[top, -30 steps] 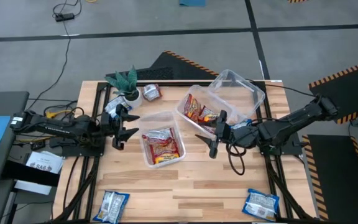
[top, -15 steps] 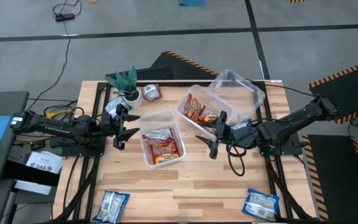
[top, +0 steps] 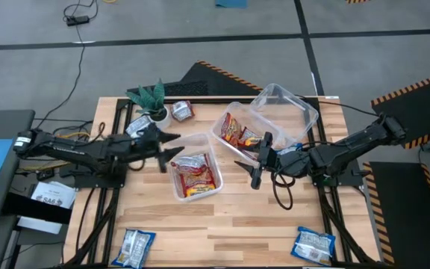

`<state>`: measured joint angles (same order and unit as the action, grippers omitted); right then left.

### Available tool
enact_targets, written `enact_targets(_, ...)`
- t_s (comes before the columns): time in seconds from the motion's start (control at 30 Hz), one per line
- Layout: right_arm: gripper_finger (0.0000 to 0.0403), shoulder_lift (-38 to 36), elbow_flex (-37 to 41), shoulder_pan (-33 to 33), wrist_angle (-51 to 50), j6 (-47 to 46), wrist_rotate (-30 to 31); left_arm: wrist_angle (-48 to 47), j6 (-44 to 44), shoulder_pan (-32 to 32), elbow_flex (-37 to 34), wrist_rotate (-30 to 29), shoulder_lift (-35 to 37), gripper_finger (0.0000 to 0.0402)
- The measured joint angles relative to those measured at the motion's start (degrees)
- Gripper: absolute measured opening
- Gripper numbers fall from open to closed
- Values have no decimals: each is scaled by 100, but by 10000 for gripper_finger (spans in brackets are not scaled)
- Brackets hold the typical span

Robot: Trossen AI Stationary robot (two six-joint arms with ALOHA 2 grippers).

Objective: Sort Maruchan noodles
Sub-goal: Put the red noodle pack into the middle bin

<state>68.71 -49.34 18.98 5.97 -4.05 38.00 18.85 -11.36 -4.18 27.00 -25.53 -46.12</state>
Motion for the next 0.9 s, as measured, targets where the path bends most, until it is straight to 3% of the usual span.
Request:
enact_targets(0.1,260,0,0,-2,3,0,0,-194,172,152,544,-371,-563,233)
enact_targets(0.43,260,0,0,0,3,0,0,-2277,99,1050,2471,-212,-1956,233)
enact_targets(0.63,260,0,0,-2,-4,0,0,-2618,-4,1604,2648,-132,-2437,233)
enact_targets(0.9,260,-2,0,-4,-15,4,0,-2546,-52,2150,2645,423,-2819,233)
